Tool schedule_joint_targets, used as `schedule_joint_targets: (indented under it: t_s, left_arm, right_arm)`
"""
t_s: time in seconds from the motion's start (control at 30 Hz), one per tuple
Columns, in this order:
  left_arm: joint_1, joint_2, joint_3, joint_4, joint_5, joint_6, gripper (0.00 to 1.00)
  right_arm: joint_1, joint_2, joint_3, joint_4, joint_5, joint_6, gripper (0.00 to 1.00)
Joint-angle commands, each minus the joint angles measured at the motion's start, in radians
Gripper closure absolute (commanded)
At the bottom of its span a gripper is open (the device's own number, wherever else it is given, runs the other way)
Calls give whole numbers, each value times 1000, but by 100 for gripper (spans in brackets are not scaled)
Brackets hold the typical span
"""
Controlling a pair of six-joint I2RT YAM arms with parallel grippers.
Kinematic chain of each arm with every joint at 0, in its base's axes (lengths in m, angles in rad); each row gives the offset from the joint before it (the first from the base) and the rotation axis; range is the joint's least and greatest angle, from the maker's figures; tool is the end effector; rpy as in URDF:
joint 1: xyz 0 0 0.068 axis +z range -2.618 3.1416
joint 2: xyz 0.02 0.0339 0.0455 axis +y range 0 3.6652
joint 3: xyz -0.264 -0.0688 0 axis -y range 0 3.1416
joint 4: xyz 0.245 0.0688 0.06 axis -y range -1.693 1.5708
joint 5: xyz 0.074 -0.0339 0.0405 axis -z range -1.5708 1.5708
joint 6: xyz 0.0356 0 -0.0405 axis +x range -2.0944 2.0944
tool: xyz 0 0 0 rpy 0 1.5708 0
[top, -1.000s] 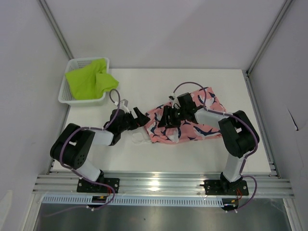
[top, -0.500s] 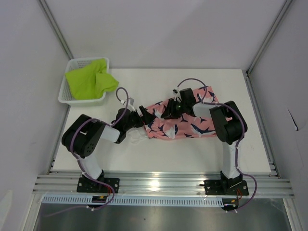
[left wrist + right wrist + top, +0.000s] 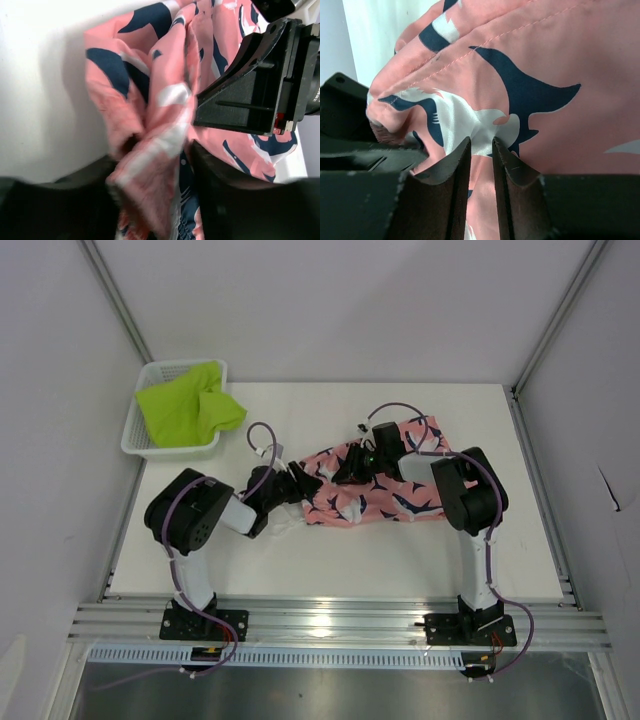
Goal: Fold and stack the shorts
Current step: Fold the shorts
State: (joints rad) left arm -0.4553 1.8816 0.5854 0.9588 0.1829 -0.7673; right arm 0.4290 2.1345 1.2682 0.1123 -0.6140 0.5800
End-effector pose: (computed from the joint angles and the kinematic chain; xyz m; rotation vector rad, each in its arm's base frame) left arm 0.2915 -0.1500 0.1092 -0.1848 2.0238 -0.9774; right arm 0.3921 0.2019 0.1183 -0.1503 2.4674 1.1919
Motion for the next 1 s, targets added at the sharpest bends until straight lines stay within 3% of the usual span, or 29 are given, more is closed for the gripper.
schedule_joint_targets:
  t_s: [0.0, 0.13, 0.17, 0.27, 0.37, 0.5, 0.7, 0.87, 0.97]
  left_arm:
    - [-17, 5, -7, 57, 16, -3, 50]
    - [-19, -28, 33, -78, 9, -4, 70]
    - [-17, -36, 80, -194, -2, -6, 81]
    - [-17, -85, 167, -443, -42, -12, 100]
    - [-16, -116, 261, -680, -74, -27, 100]
    - [-17, -128, 356, -868, -79, -43, 100]
    - [-19, -90, 498, -1119, -77, -63, 100]
    - [-19, -75, 536, -1197, -111, -64, 100]
    - [-19, -50, 580, -1255, -111, -52, 100]
  right_arm:
    - [7, 56, -44, -40, 57, -8, 73]
    - [8, 38, -61, -36, 62, -17, 74]
    - [10, 24, -67, -37, 75, -22, 74]
    - [16, -25, -95, -34, 111, -52, 71]
    - [24, -90, -162, 9, 169, -71, 64]
    - [42, -256, -279, 96, 244, -101, 42]
    - [122, -427, -413, 161, 393, -215, 34]
    - [178, -545, -498, 237, 456, -288, 26]
    - [250, -585, -510, 239, 514, -423, 18]
